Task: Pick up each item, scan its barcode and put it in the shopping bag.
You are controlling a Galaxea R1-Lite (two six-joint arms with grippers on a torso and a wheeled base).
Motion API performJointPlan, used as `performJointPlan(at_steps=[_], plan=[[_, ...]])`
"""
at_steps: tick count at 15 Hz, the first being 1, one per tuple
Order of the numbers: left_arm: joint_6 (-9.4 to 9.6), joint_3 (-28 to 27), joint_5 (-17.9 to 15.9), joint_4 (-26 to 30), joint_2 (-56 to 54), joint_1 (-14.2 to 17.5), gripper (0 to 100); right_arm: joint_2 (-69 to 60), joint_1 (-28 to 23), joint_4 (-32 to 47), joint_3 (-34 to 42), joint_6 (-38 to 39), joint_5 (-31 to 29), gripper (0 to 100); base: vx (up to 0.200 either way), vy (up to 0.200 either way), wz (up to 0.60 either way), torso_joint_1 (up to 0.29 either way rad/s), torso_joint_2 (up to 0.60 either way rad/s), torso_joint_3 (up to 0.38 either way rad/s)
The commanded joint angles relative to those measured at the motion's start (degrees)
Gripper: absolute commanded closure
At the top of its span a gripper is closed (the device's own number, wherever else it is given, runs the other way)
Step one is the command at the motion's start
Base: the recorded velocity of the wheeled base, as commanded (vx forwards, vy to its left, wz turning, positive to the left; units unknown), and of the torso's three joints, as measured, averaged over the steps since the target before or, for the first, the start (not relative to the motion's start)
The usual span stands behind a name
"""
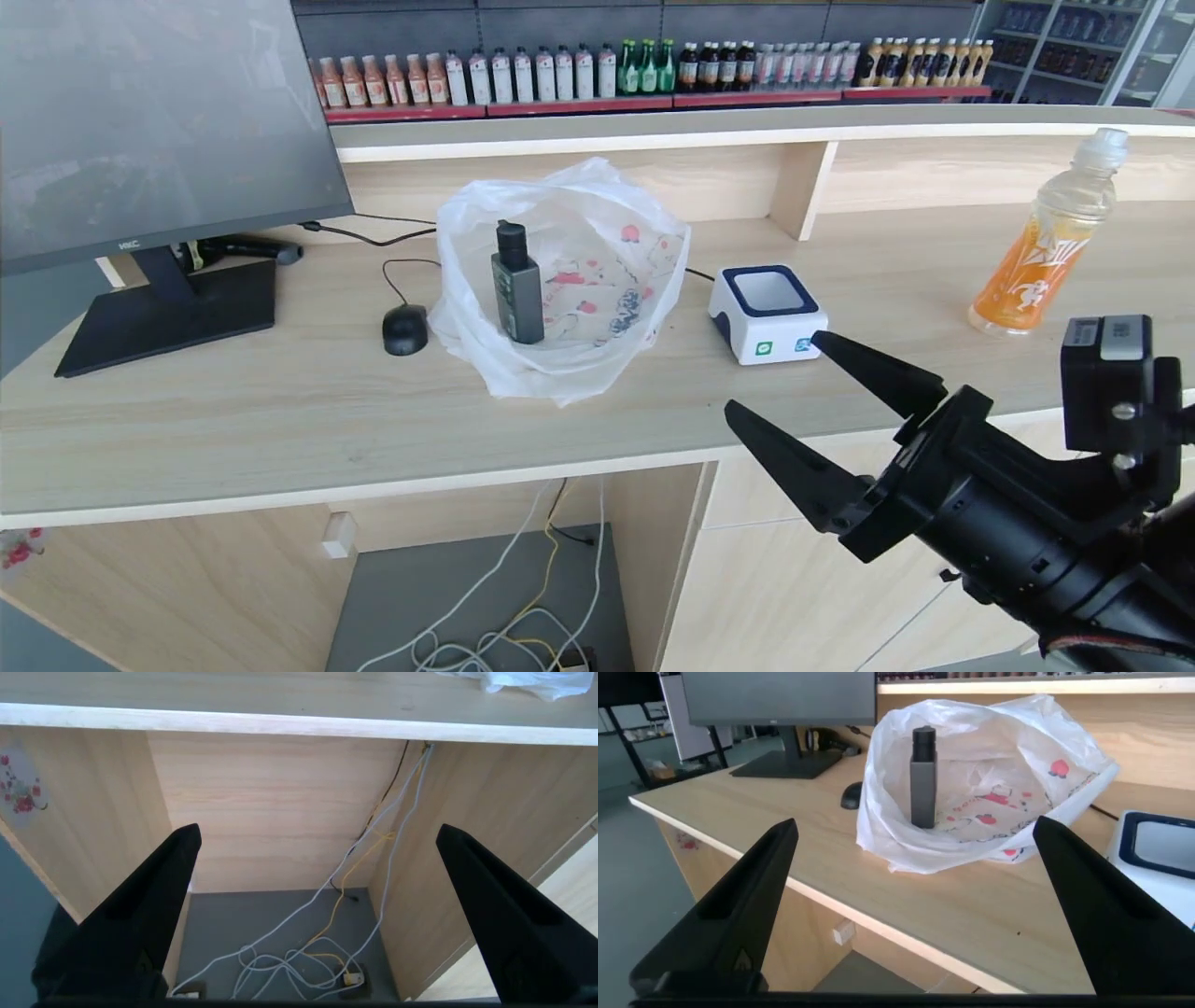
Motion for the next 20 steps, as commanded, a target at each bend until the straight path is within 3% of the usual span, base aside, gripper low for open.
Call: performJointPlan(at_steps=[1, 20], plan=[[-0.04, 0.00, 0.00, 0.00, -0.02, 0.02, 0, 0.51, -0.25, -0.09, 0.66, -0.08, 0.01, 0, 0.000, -0.200, 0.00, -0.002, 0.01, 0.007], [-0.13, 0.00, 0.00, 0.00, -0.02, 0.02, 0, -1.60, 1.59, -0.09, 2.60, -0.34, 0.01, 0, 0.000, -0.200, 0.00, 0.002, 0.00, 0.002]])
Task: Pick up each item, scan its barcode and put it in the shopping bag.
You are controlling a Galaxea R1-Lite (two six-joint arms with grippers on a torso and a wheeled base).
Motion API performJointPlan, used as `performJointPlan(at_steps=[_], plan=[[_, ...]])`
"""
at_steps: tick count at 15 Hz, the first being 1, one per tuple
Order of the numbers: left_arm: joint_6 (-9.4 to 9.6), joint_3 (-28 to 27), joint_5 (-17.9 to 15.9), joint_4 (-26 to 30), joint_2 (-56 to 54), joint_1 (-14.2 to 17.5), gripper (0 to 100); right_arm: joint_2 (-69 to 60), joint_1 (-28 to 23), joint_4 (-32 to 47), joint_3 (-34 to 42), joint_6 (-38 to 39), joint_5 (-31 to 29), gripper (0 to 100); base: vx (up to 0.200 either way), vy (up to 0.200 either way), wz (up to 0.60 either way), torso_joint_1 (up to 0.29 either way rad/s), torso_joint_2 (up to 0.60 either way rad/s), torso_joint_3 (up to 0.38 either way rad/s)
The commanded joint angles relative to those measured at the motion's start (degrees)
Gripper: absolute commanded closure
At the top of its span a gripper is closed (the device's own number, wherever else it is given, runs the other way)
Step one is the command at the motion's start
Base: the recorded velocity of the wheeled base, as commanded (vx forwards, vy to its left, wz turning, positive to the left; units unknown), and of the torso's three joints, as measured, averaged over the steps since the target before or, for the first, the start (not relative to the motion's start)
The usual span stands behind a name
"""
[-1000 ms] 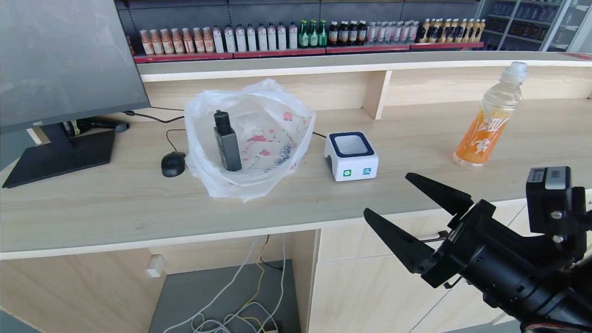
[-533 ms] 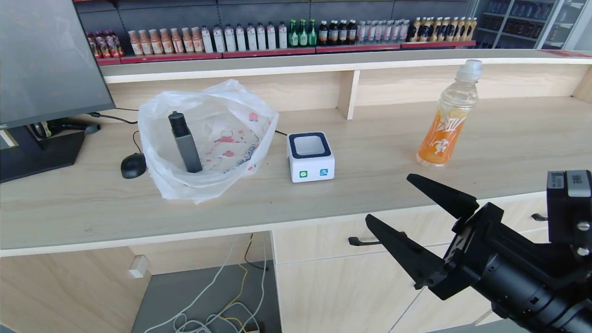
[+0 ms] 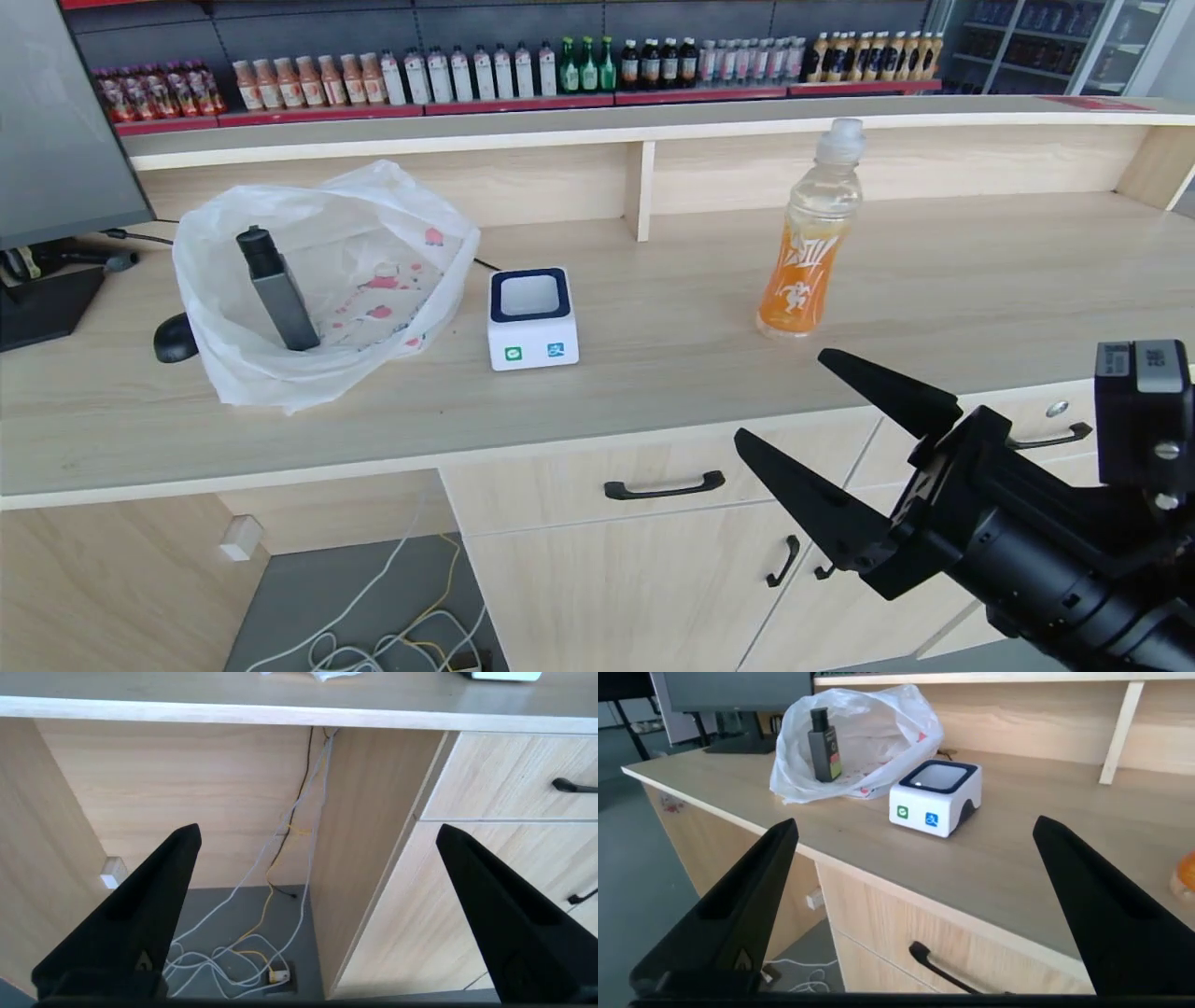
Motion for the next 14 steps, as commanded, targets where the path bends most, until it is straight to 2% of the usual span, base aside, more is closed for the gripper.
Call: performJointPlan(at_steps=[1, 3, 9, 12, 14], plan=[[-0.02, 0.00, 0.00, -0.02, -0.02, 0.00, 0, 0.24, 0.03, -0.08, -0.14, -0.04, 0.01, 0, 0.000, -0.200, 0.00, -0.017, -0.01, -0.007], [0.07, 0.00, 0.00, -0.02, -0.02, 0.00, 0, 0.59, 0.03, -0.08, 0.04, -0.04, 0.01, 0, 0.000, -0.200, 0.00, -0.002, 0.00, 0.007], [0.25, 0.00, 0.00, -0.02, -0.02, -0.09, 0, 4.63, -3.66, -0.08, -5.59, -0.12, -0.26, 0, 0.000, 0.000, 0.00, 0.000, 0.00, 0.000], [0.42, 0.00, 0.00, -0.02, -0.02, -0.09, 0, 8.32, -8.23, -0.08, -12.97, 0.32, -3.77, 0, 0.000, 0.000, 0.00, 0.000, 0.00, 0.000], [0.42, 0.00, 0.00, -0.02, -0.02, 0.00, 0, 8.76, -12.10, -0.08, -14.99, 1.46, -4.65, 0, 0.000, 0.000, 0.00, 0.000, 0.00, 0.000]])
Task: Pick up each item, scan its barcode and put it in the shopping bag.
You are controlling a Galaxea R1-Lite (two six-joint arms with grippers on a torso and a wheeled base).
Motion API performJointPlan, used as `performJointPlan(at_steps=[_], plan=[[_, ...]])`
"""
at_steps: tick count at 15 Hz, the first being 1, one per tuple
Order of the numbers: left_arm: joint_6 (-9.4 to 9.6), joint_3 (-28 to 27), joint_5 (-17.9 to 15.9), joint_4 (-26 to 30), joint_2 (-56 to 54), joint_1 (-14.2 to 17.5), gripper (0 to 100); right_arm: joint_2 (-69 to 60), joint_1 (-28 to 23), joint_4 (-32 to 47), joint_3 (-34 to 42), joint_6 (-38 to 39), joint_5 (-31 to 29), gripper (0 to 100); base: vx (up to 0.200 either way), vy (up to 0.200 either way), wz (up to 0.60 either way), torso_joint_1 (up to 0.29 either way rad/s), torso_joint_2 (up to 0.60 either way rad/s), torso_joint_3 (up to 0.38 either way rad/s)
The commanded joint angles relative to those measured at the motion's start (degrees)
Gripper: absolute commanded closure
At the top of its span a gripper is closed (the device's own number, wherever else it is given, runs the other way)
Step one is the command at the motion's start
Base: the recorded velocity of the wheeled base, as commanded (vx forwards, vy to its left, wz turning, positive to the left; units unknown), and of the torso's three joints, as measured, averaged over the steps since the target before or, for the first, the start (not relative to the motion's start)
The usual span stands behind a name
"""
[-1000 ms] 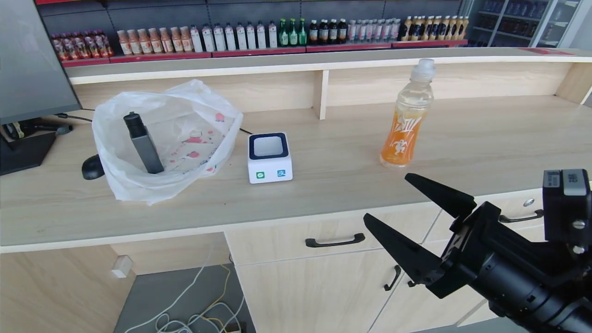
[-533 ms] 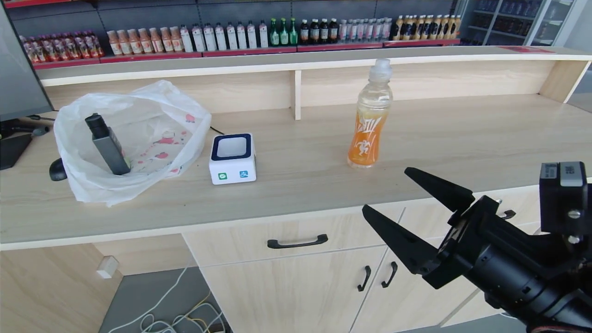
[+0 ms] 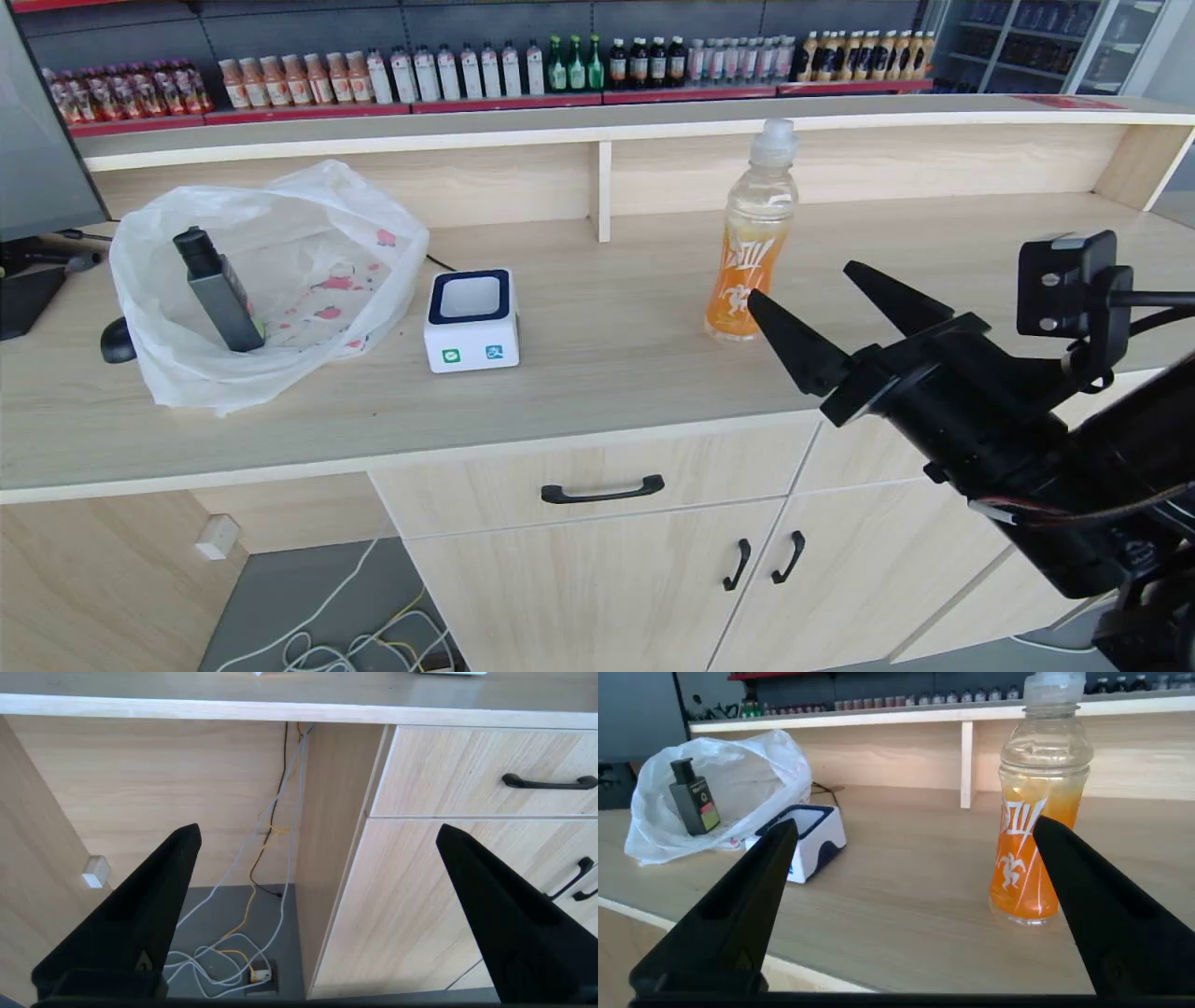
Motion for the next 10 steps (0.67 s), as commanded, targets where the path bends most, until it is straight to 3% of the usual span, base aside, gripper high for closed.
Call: performJointPlan(at_steps=[1, 4, 6, 10], plan=[[-0.02, 0.00, 0.00, 0.00, -0.02, -0.04, 0, 1.67, -4.24, -0.08, -5.44, 1.89, -0.04, 0, 0.000, 0.000, 0.00, 0.000, 0.00, 0.000], [-0.02, 0.00, 0.00, 0.00, -0.02, -0.04, 0, -2.55, -10.12, 20.31, -16.16, 4.36, 0.31, 0, 0.000, 0.000, 0.00, 0.000, 0.00, 0.000], [-0.02, 0.00, 0.00, 0.00, -0.02, 0.05, 0, -5.19, -12.41, 31.21, -20.91, 4.36, 5.06, 0, 0.000, 0.000, 0.00, 0.000, 0.00, 0.000], [-0.02, 0.00, 0.00, 0.00, -0.02, 0.05, 0, -4.13, -13.02, 44.92, -29.87, 0.05, 3.83, 0, 0.000, 0.000, 0.00, 0.000, 0.00, 0.000]])
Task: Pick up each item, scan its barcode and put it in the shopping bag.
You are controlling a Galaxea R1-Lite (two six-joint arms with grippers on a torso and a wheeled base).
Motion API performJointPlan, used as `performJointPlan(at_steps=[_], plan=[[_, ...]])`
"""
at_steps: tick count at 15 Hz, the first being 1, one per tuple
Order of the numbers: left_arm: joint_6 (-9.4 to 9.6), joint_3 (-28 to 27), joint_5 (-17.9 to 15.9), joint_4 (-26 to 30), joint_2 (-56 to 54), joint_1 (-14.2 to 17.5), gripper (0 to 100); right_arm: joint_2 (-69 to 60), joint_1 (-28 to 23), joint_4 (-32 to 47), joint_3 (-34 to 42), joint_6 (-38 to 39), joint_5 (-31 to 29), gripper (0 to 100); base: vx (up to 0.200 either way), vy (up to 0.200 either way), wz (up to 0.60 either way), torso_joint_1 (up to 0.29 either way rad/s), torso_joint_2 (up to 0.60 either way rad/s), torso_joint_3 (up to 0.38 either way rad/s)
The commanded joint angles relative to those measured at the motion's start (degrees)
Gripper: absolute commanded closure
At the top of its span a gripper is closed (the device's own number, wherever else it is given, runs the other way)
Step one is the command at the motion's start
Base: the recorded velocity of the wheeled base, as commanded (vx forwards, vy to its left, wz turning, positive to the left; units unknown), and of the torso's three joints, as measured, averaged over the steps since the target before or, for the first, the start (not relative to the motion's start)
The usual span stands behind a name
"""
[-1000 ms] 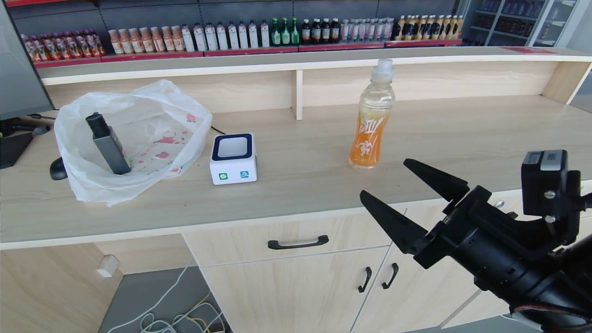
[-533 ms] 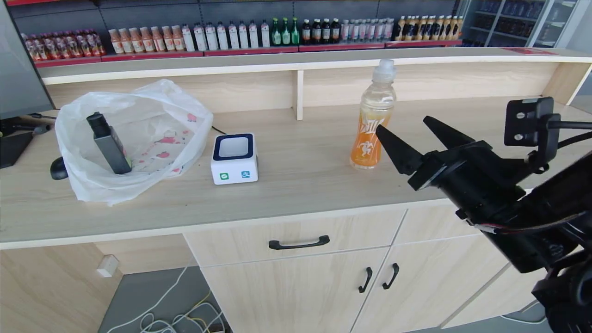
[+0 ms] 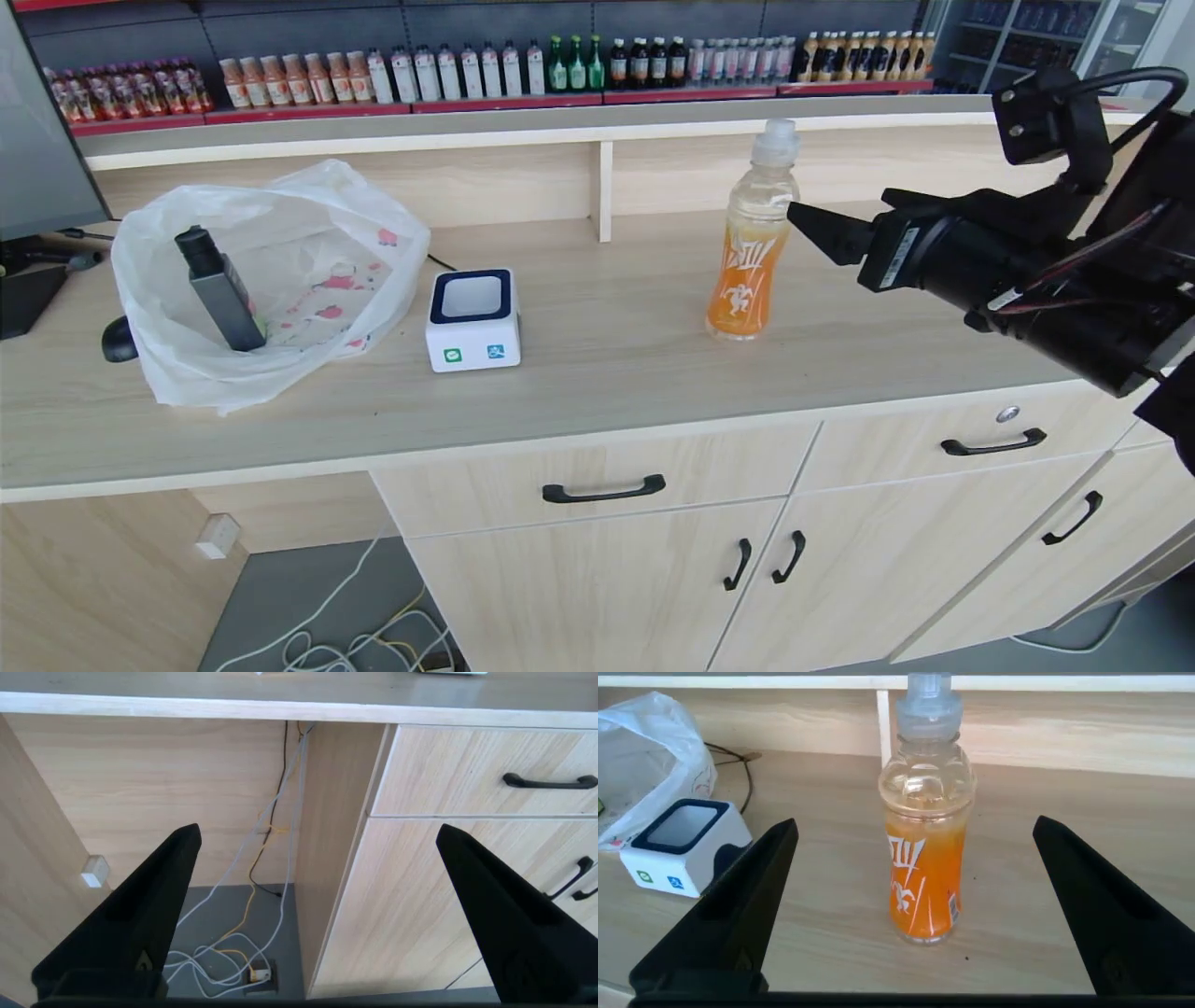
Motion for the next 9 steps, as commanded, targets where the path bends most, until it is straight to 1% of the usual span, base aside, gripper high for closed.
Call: performJointPlan(at_steps=[1, 4, 5, 7, 8, 9], plan=[[-0.02, 0.00, 0.00, 0.00, -0.02, 0.05, 0, 0.09, -0.51, 2.64, -3.32, -0.31, -0.32, 0, 0.000, 0.000, 0.00, 0.000, 0.00, 0.000], [-0.02, 0.00, 0.00, 0.00, -0.02, -0.04, 0, 3.51, -0.51, 3.08, -6.14, -1.10, -1.02, 0, 0.000, 0.000, 0.00, 0.000, 0.00, 0.000], [-0.02, 0.00, 0.00, 0.00, -0.02, -0.04, 0, 4.48, -0.51, 2.73, -5.96, -4.00, -0.76, 0, 0.000, 0.000, 0.00, 0.000, 0.00, 0.000], [-0.02, 0.00, 0.00, 0.00, -0.02, 0.05, 0, 5.27, -0.51, 2.81, -6.31, -6.28, -0.76, 0, 0.000, 0.000, 0.00, 0.000, 0.00, 0.000], [-0.02, 0.00, 0.00, 0.00, -0.02, 0.05, 0, 6.94, -0.51, 2.73, -7.02, -9.36, -0.76, 0, 0.000, 0.000, 0.00, 0.000, 0.00, 0.000], [-0.02, 0.00, 0.00, 0.00, -0.02, -0.04, 0, 7.82, -0.51, 2.64, -6.93, -9.98, -0.76, 0, 0.000, 0.000, 0.00, 0.000, 0.00, 0.000]])
